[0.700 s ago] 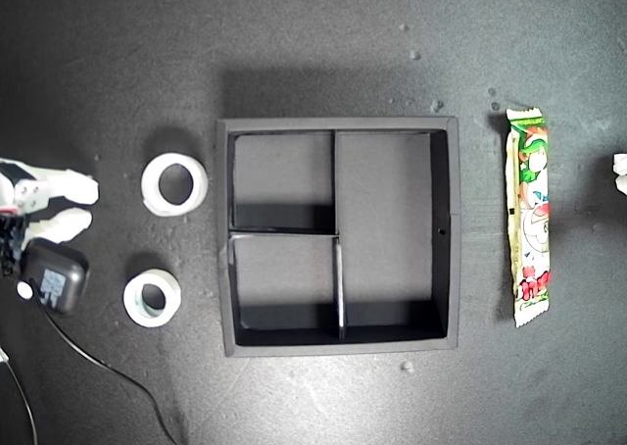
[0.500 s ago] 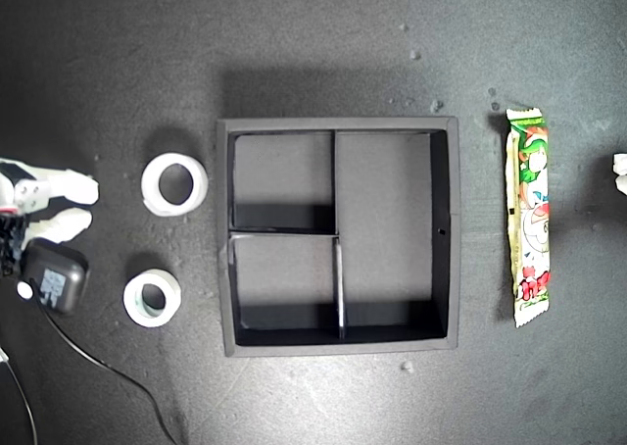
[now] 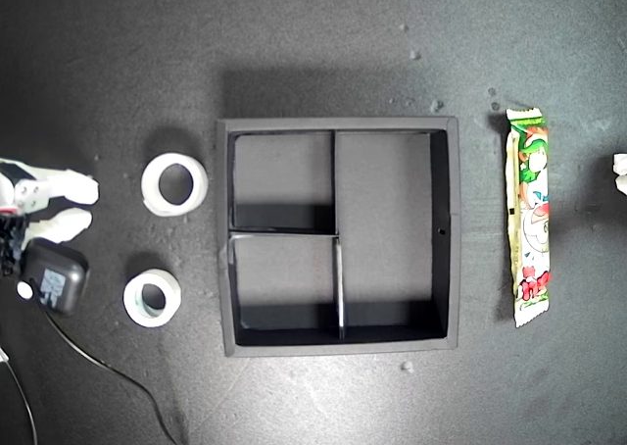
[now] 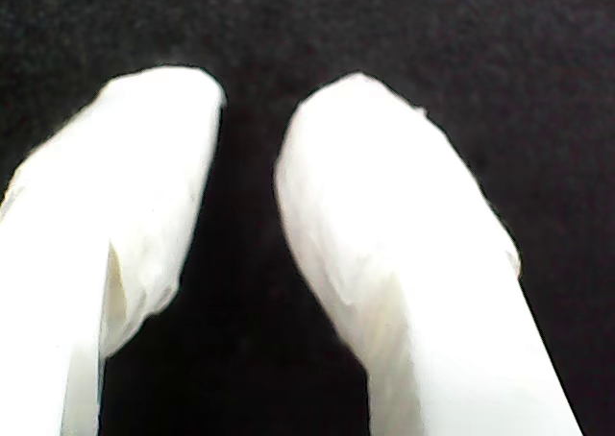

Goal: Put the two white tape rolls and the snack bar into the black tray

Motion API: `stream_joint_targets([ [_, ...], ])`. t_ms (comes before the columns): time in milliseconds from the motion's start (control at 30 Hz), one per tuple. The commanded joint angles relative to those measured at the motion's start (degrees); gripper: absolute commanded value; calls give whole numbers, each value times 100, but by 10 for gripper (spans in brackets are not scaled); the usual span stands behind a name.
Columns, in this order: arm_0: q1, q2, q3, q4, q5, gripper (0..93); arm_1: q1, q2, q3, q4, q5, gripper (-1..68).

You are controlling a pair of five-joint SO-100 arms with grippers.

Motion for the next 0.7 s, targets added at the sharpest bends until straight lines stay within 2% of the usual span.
stream_joint_targets([
  [0, -44, 290, 343, 220, 44, 55, -35, 44, 70, 53, -413, 28],
  [333, -44, 290, 343, 220, 44, 55, -35, 44, 70, 53, -413, 28],
  [467, -44, 290, 343, 220, 44, 55, 325, 44, 70, 53, -387, 28],
  [500, -44, 290, 343, 220, -26, 55, 369, 44, 70, 53, -360, 28],
  [600, -53, 290, 343, 220, -1301, 55, 396, 44, 70, 53, -237, 28],
  [633, -53, 290, 343, 220, -1389, 55, 457, 44, 70, 53, -237, 28],
  [667, -53, 290, 343, 220, -1187, 55, 598, 44, 70, 53, -237, 28],
])
